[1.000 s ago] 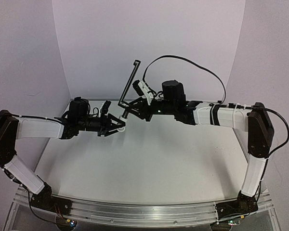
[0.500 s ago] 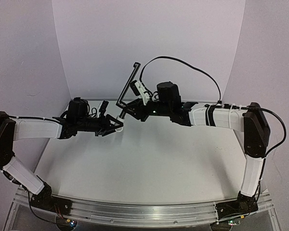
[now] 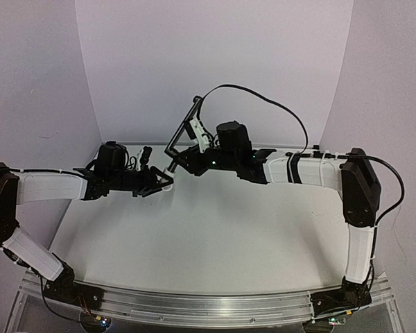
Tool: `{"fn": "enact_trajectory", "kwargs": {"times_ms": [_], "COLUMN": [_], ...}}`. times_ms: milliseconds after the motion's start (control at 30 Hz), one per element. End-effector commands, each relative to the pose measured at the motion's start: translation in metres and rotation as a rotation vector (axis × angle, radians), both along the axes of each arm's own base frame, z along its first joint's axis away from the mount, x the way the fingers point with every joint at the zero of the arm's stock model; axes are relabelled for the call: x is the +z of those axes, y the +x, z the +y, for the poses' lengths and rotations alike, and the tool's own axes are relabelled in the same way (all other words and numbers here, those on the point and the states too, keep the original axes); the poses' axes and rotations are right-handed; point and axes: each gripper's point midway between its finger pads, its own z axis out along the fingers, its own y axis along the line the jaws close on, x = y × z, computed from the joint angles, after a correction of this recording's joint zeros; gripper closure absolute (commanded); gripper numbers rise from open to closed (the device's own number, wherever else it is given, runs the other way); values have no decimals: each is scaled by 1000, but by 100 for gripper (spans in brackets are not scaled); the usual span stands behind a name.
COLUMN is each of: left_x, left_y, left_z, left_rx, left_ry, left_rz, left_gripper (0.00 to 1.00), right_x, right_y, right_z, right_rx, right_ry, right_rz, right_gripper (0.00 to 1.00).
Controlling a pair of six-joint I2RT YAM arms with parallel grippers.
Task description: Install the water faucets
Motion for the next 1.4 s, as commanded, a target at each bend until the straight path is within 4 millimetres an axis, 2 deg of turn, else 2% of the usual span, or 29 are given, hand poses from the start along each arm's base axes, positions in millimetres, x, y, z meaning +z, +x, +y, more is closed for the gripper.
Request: {"fn": "enact_trajectory", "kwargs": {"times_ms": [0,600,900,1367], "left_x": [121,118,113,105], "left_y": [-16,-5,-5,-11], "left_z": [-29,-24,-37,-45], "left_rx": [-166,-101,-116,-134], "left_ry": [-187,-112,-22,106], "left_rz": [-399,-445,-507,-599], "left_gripper": [100,100,100,100], "right_x": [-8,-18,-19,-13], "right_y": [-36,-27,-29,-30], "right_z": [39,50,60,67], "right_rx": [102,26,49,55], "right_ry": [26,27,63,109], "right_rz": [64,153,225,304], "right_gripper": [100,100,100,100]}}
